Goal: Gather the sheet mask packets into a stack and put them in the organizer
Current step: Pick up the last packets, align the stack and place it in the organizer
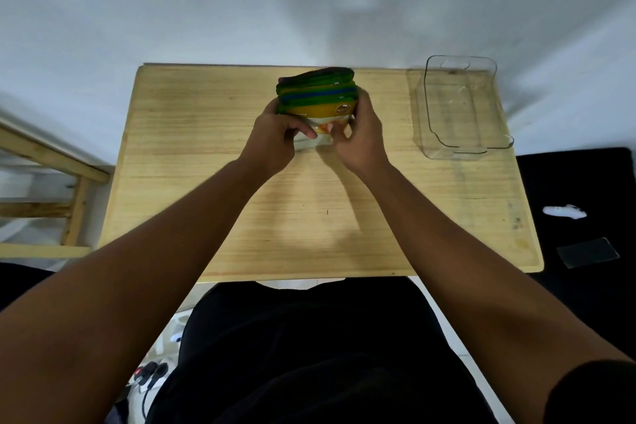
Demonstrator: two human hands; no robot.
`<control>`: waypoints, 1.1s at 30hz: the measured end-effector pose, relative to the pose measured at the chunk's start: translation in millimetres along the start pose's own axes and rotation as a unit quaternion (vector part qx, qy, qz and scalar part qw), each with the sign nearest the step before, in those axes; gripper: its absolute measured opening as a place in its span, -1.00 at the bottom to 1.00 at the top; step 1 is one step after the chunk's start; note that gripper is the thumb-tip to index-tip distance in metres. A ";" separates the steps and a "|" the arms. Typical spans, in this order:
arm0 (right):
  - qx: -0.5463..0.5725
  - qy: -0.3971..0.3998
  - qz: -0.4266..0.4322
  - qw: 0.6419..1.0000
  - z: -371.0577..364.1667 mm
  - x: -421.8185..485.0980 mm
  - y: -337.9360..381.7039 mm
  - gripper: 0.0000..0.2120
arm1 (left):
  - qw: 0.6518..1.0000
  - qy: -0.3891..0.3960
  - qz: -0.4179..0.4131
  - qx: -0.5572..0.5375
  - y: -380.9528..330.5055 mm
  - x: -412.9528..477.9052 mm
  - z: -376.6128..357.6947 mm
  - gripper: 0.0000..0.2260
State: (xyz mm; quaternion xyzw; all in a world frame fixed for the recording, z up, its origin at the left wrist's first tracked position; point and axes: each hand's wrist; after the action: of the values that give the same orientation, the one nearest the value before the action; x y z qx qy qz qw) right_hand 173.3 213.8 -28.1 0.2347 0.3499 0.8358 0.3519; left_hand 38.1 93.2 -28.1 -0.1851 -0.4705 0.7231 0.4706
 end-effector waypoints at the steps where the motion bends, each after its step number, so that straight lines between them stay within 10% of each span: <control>1: -0.011 0.019 -0.005 1.000 -4.1 -2.1 -1.6 -0.42 | 1.000 0.016 0.017 0.009 2.7 0.9 -2.5 -0.67; 10: 0.034 0.004 -0.013 0.999 -6.0 2.5 -11.4 -0.40 | 0.995 0.005 0.081 -0.064 8.0 8.8 -6.7 -0.64; 17: -0.043 -0.082 0.119 0.989 -19.0 13.0 -27.4 -0.89 | 0.989 0.032 0.086 -0.114 9.9 25.1 2.5 -0.63; 33: -0.043 0.000 0.152 0.987 -9.1 31.4 -50.9 -0.88 | 1.000 0.021 -0.017 0.006 31.3 20.8 1.0 -0.83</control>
State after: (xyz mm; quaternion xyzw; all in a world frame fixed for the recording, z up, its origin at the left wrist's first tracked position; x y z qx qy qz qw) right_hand 168.9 259.5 -67.5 0.2701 0.2742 0.8937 0.2305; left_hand 11.3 106.9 -50.8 -0.1893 -0.4588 0.7139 0.4939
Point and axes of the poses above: each hand's wrist, its own x-axis towards the middle knuckle, its own z-axis out of the back of the hand, y = z × x, and after that the axes turned 15 degrees about -x, right-handed
